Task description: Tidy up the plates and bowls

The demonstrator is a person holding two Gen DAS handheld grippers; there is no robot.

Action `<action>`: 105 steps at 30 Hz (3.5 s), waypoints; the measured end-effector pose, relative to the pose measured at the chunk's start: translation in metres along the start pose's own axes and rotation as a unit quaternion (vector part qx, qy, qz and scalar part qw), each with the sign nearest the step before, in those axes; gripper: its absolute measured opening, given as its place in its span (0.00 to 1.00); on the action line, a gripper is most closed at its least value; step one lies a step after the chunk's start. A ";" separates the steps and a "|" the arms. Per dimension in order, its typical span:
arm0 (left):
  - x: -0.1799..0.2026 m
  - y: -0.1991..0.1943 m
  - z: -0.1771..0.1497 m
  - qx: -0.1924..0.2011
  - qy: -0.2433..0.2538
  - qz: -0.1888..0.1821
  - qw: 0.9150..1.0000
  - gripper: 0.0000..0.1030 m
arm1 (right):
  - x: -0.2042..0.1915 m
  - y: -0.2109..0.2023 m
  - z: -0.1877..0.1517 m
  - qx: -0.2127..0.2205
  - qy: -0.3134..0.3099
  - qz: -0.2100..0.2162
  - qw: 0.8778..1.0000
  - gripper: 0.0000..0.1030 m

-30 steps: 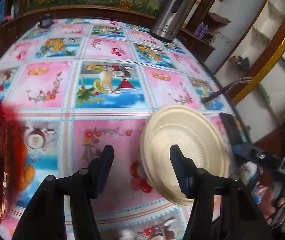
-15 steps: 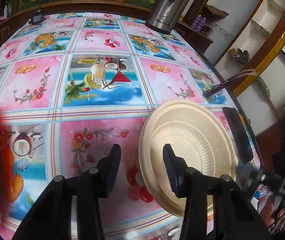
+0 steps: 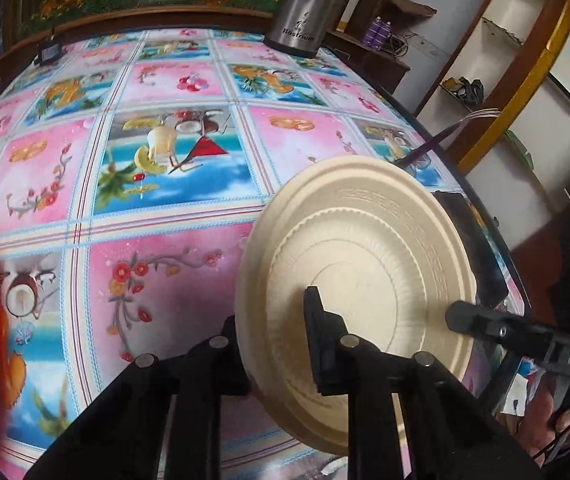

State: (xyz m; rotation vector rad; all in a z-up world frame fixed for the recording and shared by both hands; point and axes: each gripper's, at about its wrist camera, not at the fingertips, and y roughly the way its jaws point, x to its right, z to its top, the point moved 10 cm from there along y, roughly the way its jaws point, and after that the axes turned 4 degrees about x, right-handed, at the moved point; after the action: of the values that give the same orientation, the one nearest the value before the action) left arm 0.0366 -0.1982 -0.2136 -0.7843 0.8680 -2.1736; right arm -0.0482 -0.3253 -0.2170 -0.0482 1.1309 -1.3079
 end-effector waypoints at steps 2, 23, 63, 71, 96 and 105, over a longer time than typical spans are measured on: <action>0.002 -0.006 0.002 0.007 0.007 0.003 1.000 0.19 | -0.001 -0.003 0.005 0.008 -0.001 0.002 1.000 0.15; -0.025 -0.097 0.025 0.105 0.001 0.044 0.994 0.19 | -0.085 -0.011 0.029 0.025 -0.083 0.050 0.995 0.13; -0.200 -0.261 -0.010 0.194 -0.117 0.177 0.958 0.26 | -0.304 0.084 -0.012 -0.076 -0.205 0.156 0.963 0.13; -0.237 -0.247 -0.034 0.167 -0.153 0.179 0.957 0.26 | -0.307 0.135 -0.040 -0.140 -0.183 0.146 0.962 0.13; -0.246 -0.246 -0.039 0.168 -0.171 0.189 0.952 0.44 | -0.290 0.132 -0.032 -0.124 -0.175 0.141 0.966 0.26; -0.250 -0.249 -0.041 0.172 -0.174 0.208 0.947 0.54 | -0.279 0.121 -0.027 -0.114 -0.164 0.152 0.968 0.26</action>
State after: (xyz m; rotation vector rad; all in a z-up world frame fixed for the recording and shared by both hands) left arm 0.0705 0.1428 -0.1213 -0.7019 0.4089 -1.6802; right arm 0.0651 -0.0560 -0.1301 -0.2444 0.9549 -0.8560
